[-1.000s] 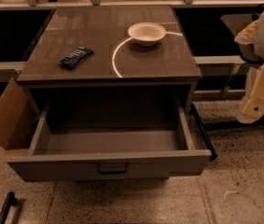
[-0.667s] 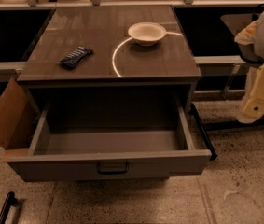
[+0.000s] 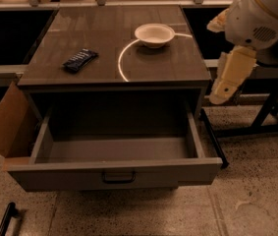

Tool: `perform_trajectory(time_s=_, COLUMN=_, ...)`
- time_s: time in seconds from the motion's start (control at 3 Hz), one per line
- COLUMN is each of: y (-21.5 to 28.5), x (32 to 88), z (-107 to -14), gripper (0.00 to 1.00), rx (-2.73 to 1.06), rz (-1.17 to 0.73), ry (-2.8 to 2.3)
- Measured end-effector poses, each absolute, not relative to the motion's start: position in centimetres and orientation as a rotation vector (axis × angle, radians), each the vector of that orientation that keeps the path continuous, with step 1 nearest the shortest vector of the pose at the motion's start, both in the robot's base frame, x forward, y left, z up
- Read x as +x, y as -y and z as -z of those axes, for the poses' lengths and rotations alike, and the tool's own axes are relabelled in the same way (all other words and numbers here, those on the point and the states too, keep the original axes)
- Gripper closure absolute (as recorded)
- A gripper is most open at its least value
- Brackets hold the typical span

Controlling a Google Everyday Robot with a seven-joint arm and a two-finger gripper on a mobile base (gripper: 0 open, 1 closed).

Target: Place rxbar blueberry into top drawer

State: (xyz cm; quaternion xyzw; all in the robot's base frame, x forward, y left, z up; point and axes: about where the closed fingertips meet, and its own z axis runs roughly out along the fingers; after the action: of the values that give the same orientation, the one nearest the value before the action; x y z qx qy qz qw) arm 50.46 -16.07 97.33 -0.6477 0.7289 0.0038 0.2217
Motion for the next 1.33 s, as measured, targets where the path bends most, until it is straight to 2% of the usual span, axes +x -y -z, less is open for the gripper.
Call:
perform_trajectory(time_s=0.67, y=5.6, x=58.9, z=-92.5, gripper=0.00, rx=-1.888, rz=-0.264, ry=-1.828)
perform_trajectory(time_s=1.33, y=4.2, x=60.3, z=-92.3, gripper=0.00, rx=-1.905, rz=-0.285, ry=-1.767)
